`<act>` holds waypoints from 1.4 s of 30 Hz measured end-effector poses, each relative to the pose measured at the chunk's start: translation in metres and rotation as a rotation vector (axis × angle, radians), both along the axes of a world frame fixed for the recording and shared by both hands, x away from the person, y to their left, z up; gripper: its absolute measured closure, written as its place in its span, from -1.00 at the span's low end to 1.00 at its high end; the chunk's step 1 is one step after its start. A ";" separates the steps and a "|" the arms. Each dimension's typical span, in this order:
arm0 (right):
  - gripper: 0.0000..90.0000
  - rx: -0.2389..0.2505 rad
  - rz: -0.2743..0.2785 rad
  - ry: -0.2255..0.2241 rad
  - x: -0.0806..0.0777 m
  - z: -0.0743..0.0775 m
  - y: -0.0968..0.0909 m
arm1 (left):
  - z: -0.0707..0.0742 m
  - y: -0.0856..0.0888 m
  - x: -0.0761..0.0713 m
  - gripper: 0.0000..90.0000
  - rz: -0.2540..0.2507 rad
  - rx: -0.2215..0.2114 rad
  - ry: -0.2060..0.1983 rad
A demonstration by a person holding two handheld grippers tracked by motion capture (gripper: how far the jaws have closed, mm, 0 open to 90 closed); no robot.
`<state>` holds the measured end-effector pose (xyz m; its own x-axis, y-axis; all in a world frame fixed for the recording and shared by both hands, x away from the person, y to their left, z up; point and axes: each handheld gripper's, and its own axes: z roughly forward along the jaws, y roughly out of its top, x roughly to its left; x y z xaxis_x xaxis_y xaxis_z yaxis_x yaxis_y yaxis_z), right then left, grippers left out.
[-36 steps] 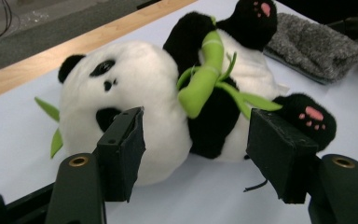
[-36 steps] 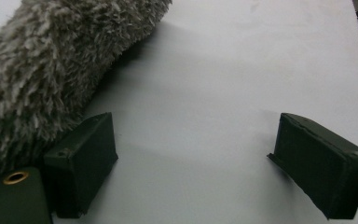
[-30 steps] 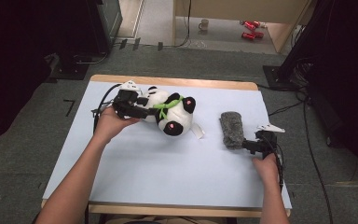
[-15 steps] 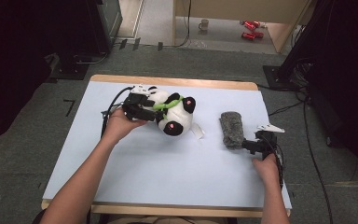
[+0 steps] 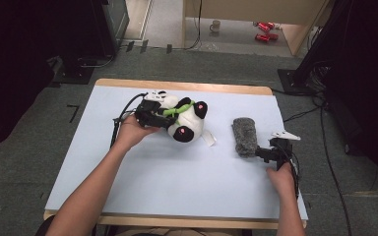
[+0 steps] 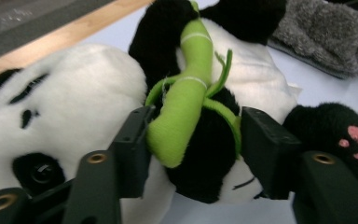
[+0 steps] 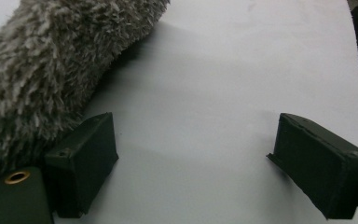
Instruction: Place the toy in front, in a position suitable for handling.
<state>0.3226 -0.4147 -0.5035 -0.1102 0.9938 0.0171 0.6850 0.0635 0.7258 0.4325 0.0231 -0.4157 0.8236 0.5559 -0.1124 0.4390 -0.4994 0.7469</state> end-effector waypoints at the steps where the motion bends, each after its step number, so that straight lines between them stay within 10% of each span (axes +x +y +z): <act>1: -0.72 0.001 -0.002 0.000 0.000 0.000 0.000 | -0.002 0.000 0.000 0.14 -0.002 -0.010 0.014; 21: -0.71 0.002 -0.010 0.001 -0.002 0.000 0.001 | 0.008 0.004 -0.013 0.67 0.116 -0.069 0.041; 36: -0.72 0.008 -0.012 0.006 -0.001 0.000 0.000 | 0.019 -0.009 -0.073 0.67 0.217 -0.141 0.181; 42: -0.72 0.010 -0.012 0.007 -0.001 0.000 0.000 | 0.015 -0.017 -0.085 0.66 0.253 -0.168 0.178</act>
<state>0.3218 -0.4145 -0.5034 -0.0986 0.9947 0.0276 0.6909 0.0485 0.7213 0.3479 0.0056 -0.4002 0.6216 0.7011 -0.3494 0.6639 -0.2347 0.7101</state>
